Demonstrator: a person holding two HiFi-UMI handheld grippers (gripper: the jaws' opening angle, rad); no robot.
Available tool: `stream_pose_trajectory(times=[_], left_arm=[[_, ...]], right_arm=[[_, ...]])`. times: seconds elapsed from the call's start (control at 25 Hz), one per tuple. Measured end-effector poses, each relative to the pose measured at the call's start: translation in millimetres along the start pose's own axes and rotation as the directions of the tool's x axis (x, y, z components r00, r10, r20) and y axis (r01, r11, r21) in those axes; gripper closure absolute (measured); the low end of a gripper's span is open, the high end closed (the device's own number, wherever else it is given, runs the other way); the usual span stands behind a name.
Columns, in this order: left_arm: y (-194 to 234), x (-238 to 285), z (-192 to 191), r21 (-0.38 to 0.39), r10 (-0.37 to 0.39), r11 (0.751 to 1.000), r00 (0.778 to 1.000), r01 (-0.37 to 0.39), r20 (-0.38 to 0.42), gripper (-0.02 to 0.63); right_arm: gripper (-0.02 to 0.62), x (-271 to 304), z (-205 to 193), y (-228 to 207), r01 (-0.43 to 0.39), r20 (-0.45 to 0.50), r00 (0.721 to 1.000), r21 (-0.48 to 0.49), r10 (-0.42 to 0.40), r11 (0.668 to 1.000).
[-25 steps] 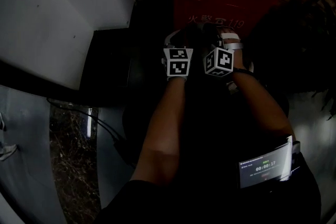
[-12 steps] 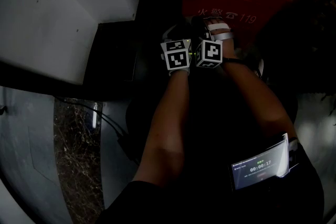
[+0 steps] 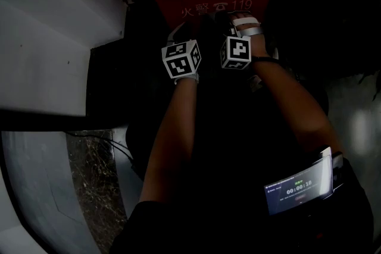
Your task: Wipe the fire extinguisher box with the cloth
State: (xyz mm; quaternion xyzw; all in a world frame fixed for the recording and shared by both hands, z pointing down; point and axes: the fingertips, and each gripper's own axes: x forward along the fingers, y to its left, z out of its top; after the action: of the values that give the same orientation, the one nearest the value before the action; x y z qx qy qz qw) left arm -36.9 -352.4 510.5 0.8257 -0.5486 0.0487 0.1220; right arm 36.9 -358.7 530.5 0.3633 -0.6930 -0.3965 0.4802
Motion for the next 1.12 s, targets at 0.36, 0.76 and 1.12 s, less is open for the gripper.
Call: stream_pose_trajectory(times=[0.36, 0.76, 1.12], left_arm=[[-98.3, 31.3, -13.1, 0.082, -0.143, 0.986, 0.989, 0.146, -0.046, 0.604], [-78.1, 7.1, -7.2, 0.158, -0.115, 0.98, 0.993, 0.12, -0.042, 0.604], [-1.7, -29.8, -17.7, 0.165, 0.022, 0.986, 0.998, -0.013, -0.054, 0.604]], right_arm=[[0.554, -23.6, -103.7, 1.0, -0.043, -0.153, 0.987, 0.091, 0.057, 0.995], [0.552, -33.6, -135.2, 7.5, -0.022, -0.247, 0.965, 0.259, 0.089, 0.966], [0.552, -21.8, 0.8, -2.5, 0.024, 0.019, 1.0, 0.055, -0.025, 0.998]])
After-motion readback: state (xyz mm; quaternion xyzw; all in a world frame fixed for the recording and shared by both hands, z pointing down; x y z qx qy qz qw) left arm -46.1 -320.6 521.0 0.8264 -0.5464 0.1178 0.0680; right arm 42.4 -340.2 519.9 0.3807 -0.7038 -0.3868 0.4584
